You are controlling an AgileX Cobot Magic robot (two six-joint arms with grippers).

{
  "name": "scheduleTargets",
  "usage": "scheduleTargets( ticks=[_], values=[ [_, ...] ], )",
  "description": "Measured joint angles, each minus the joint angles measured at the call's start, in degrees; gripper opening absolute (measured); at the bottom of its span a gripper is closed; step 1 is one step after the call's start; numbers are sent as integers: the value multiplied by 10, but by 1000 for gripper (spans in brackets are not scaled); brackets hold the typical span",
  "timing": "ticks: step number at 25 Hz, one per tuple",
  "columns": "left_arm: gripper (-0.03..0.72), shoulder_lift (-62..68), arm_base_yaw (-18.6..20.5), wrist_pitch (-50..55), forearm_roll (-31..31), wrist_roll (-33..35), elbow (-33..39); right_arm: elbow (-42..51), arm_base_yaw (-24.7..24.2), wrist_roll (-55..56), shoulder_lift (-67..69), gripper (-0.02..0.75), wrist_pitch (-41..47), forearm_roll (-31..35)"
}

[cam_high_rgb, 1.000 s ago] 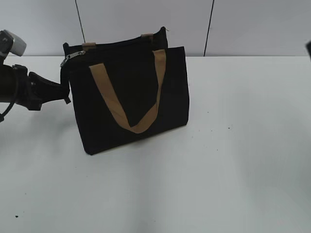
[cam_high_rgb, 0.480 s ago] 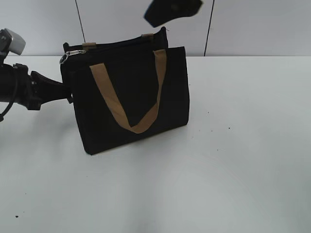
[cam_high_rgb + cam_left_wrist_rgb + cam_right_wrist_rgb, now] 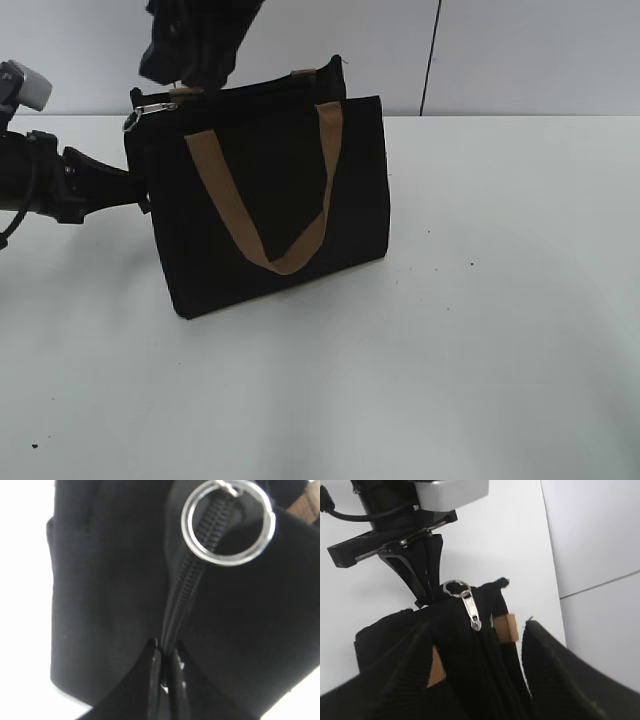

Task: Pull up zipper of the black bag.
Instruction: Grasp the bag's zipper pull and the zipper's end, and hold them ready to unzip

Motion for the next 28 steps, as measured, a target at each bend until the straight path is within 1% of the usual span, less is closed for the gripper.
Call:
scheduleTargets(
  ticks=[2,5,10,20,28],
  values=[
    [17,0,0,0,0,-1,0,-3,14,-50,17,439,-18,-1],
    [17,0,0,0,1,-3,0,-3,32,-89,43,439,-40,-1],
    [17,0,0,0,1,-3,0,-3,45,-111,81,439,-82,2],
    [15,0,1,0,1,-4,0,-3,46,-137,116,439,-131,11],
    [15,0,15,7,1,-8,0,-3,46,-137,125,358,-153,11]
  ],
)
